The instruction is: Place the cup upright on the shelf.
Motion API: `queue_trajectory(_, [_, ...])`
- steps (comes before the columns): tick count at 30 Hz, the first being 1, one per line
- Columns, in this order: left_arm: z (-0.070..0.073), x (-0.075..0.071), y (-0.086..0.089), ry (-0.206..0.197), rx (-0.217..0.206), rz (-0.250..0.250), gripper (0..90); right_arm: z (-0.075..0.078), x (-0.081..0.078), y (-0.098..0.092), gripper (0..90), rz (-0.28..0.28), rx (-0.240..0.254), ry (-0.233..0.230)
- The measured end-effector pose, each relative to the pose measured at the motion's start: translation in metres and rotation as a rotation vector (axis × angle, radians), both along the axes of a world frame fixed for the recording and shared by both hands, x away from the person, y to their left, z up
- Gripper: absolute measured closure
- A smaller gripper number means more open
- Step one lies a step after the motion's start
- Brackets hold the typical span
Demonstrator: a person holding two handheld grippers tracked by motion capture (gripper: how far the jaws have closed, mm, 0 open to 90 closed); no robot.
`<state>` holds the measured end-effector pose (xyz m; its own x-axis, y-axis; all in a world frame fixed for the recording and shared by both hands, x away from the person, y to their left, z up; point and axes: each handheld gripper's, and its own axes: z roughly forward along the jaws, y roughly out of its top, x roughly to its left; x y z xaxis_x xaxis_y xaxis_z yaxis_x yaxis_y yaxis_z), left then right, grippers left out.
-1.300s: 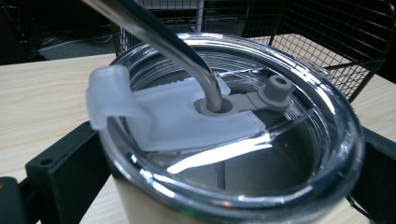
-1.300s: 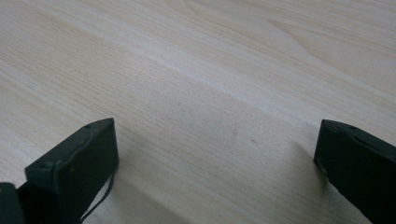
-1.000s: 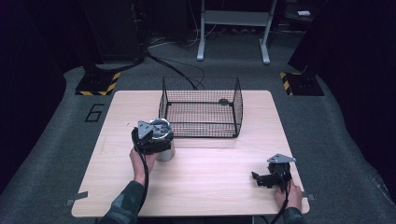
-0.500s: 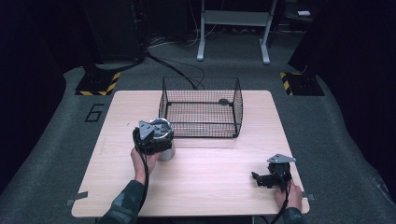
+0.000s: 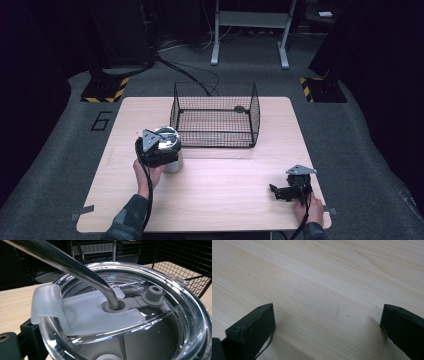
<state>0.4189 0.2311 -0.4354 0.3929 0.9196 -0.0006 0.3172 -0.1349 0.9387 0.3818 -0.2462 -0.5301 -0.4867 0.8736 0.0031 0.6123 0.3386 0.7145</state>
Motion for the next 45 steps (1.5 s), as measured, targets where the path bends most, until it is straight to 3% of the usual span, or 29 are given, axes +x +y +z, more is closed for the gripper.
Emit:
queue_trajectory(16, [0.021,-0.013,0.005,-0.01,0.033,-0.064,4.0,0.0,0.0,0.0,0.0,0.001,-0.001,-0.001])
queue_trajectory(26, [0.042,-0.02,0.002,-0.023,0.044,-0.115,4.0,0.0,0.0,0.0,0.0,0.002,-0.001,-0.001])
queue_trajectory(35, [0.063,-0.019,-0.005,-0.037,0.067,-0.153,4.0,0.0,0.0,0.0,0.0,0.0,0.001,0.0])
queue_trajectory(45, [0.081,-0.012,-0.018,-0.05,0.052,-0.197,3.9,0.0,0.0,0.0,0.0,0.001,-0.001,-0.002])
